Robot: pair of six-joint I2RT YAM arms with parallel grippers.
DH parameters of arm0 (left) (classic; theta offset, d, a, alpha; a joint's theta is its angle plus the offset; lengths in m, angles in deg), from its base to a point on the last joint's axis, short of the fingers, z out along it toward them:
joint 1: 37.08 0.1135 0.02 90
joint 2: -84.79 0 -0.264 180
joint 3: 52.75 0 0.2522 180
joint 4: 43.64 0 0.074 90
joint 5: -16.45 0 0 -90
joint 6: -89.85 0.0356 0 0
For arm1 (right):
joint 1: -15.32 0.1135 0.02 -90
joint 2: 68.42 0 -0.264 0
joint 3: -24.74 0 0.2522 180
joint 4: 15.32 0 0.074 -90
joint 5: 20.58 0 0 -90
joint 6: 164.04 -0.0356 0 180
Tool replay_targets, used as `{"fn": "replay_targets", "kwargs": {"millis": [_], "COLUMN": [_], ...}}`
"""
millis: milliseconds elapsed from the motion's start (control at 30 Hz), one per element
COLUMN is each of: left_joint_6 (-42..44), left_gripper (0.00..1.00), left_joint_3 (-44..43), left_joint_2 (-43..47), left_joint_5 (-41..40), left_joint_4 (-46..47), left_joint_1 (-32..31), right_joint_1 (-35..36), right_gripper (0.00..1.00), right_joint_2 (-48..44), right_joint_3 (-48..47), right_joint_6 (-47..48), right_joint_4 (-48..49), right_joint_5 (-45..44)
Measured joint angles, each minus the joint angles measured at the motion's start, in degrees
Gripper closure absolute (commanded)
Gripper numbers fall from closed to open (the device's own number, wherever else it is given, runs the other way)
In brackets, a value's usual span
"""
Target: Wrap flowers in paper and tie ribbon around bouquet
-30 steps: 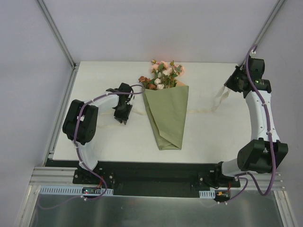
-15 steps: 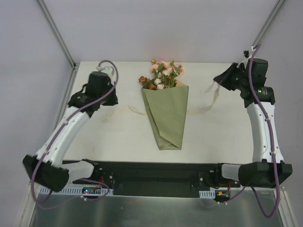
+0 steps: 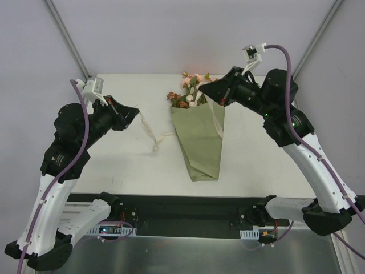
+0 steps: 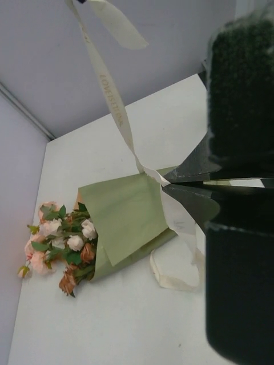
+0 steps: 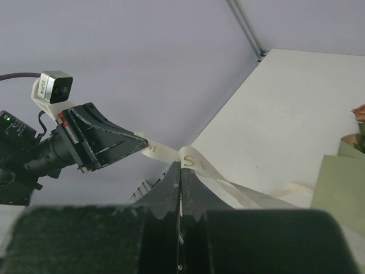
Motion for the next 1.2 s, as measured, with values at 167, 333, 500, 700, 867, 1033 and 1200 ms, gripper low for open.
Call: {"fn": "replay_targets", "kwargs": {"millis": [167, 333, 500, 700, 867, 1033, 1200], "left_joint_6": [-3.1, -6.6, -10.3, -12.2, -12.2, -11.6, -10.8], "left_gripper": [1.00, 1.00, 1.00, 1.00, 1.00, 1.00, 1.00], "left_joint_3": [-1.2, -9.6, -13.2, -14.2, -15.1, -10.1, 0.7], "left_joint_2": [-2.2, -9.4, -13.6, -16.1, -17.9, -12.6, -0.5], "left_joint_5": [5.3, 11.6, 14.7, 16.1, 16.9, 16.2, 15.5], "left_joint_4": [3.2, 7.9, 13.0, 16.7, 17.7, 18.5, 17.6], "left_joint_1": [0.0, 0.0, -0.1, -3.5, -6.5, -6.9, -6.9], "right_joint_1": [5.3, 6.1, 6.1, 6.1, 6.1, 6.0, 6.0], "right_gripper": [0.99, 1.00, 1.00, 1.00, 1.00, 0.99, 1.00], "right_joint_2": [7.3, 10.4, 10.8, 10.7, 10.7, 9.2, 12.7], "right_joint_3": [-7.2, -11.7, -17.0, -22.0, -21.5, -14.7, -10.1], "right_joint_6": [-0.1, -0.1, 0.1, 0.4, 0.9, 0.8, -1.2], "right_joint_4": [1.3, 0.7, -1.0, -1.0, -1.4, -0.6, 1.0], "right_joint_5": [-1.0, -2.6, -4.1, -5.6, -6.6, -7.2, -5.3]}}
